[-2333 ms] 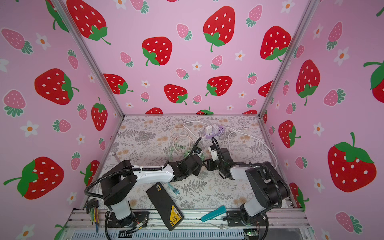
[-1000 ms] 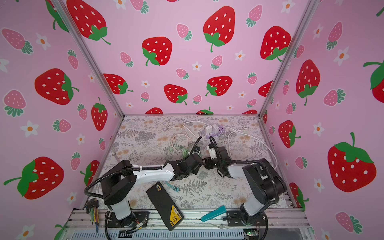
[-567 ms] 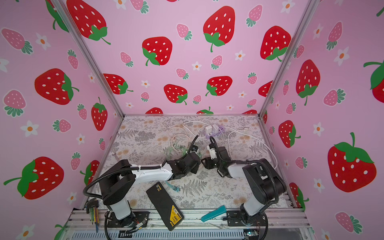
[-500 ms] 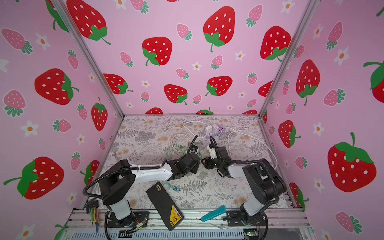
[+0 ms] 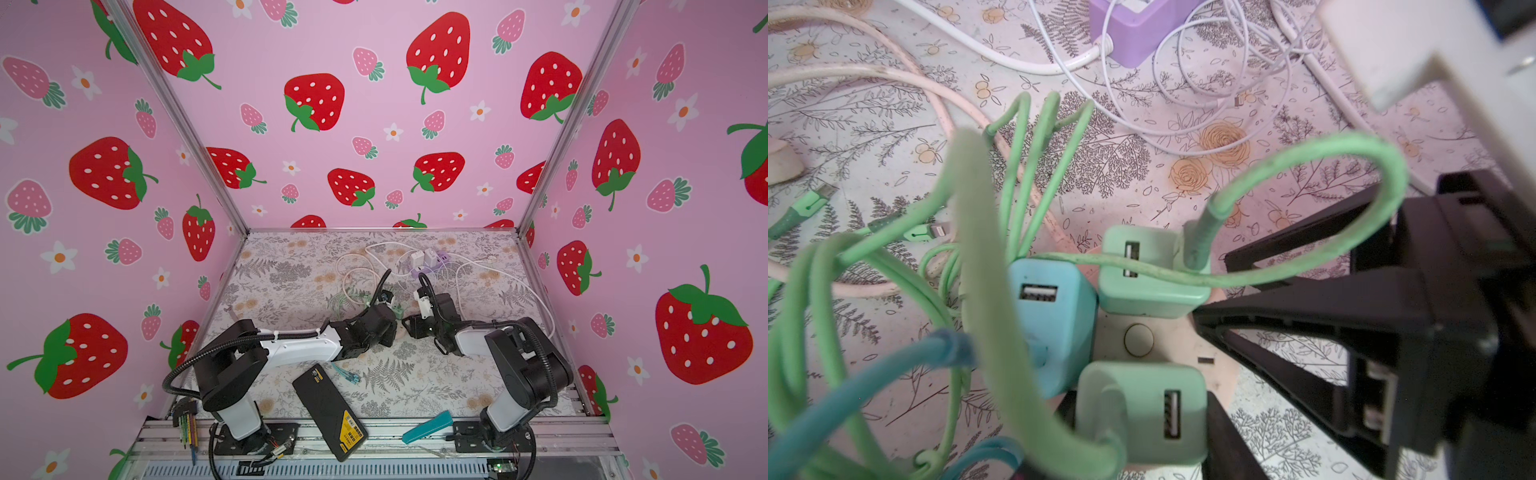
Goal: Pull the plug off the socket
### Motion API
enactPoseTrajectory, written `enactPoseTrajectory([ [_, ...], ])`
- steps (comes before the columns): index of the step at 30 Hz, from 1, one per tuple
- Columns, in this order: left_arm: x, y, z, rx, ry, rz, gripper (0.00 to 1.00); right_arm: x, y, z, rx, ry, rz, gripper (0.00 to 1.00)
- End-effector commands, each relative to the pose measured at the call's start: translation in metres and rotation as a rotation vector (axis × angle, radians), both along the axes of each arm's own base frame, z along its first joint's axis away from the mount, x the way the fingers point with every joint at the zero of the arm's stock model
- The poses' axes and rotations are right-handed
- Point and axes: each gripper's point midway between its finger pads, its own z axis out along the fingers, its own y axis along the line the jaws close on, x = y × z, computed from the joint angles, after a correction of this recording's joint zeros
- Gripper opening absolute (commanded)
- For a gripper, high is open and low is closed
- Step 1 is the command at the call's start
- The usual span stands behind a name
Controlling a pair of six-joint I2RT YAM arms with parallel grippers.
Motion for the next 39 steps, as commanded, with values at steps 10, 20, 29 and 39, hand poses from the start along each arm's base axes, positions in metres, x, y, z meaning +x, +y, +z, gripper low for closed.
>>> enactPoseTrajectory([
  [10,0.010,0.002,0.007,-0.085,0.011,0.035,0.23,-0.039,-0.024,-0.051,-0.206,0.151,-0.003,0.47],
  [20,0.009,0.009,0.000,-0.207,0.067,0.048,0.23,-0.040,-0.023,-0.057,-0.252,0.149,-0.002,0.47],
  [29,0.008,0.001,-0.006,-0.028,0.014,0.036,0.22,-0.043,-0.017,-0.056,-0.239,0.146,0.026,0.47],
  [39,0.004,-0.012,-0.006,0.098,-0.041,0.006,0.22,-0.046,-0.014,-0.060,-0.270,0.144,0.041,0.47],
])
